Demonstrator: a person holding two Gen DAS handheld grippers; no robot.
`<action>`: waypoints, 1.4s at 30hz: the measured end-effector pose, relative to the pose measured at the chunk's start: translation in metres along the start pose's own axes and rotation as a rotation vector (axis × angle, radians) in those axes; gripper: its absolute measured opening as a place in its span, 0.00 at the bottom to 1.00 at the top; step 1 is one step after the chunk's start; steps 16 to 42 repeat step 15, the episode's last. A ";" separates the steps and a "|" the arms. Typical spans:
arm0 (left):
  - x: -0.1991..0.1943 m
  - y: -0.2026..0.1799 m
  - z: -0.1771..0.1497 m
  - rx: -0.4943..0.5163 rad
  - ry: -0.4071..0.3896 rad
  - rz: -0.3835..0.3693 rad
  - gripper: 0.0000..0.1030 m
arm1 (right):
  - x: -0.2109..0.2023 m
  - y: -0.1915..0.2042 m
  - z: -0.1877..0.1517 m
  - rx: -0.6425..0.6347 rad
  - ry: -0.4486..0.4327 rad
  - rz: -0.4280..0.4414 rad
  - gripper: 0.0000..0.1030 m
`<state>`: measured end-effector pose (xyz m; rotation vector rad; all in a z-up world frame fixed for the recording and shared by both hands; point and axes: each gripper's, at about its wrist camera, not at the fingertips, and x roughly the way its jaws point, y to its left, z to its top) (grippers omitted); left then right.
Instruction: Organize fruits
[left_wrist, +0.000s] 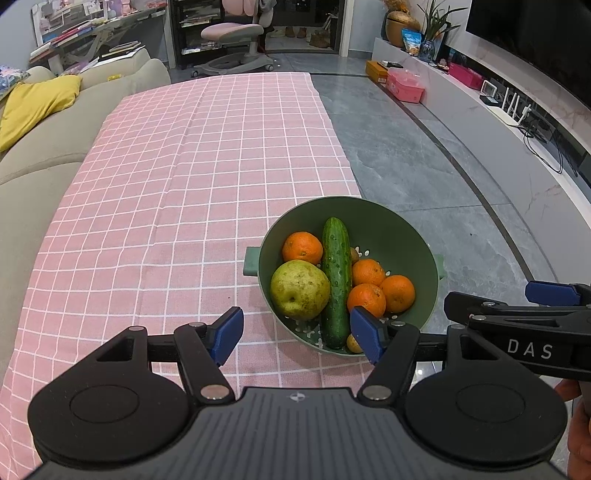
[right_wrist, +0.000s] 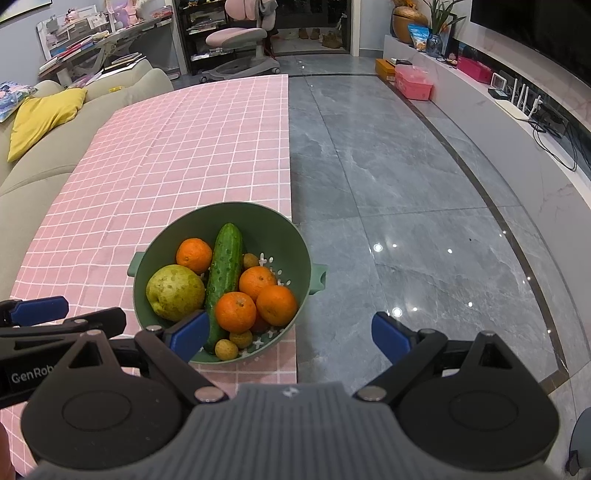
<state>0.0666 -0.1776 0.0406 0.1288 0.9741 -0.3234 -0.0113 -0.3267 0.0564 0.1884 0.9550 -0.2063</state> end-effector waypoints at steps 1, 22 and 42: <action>0.000 0.000 0.000 0.001 0.000 0.000 0.75 | 0.000 0.000 0.000 0.001 0.001 -0.001 0.88; 0.000 -0.001 -0.001 0.017 -0.019 -0.014 0.71 | -0.001 0.000 0.001 0.004 0.004 -0.004 0.88; 0.000 -0.001 -0.001 0.017 -0.019 -0.014 0.71 | -0.001 0.000 0.001 0.004 0.004 -0.004 0.88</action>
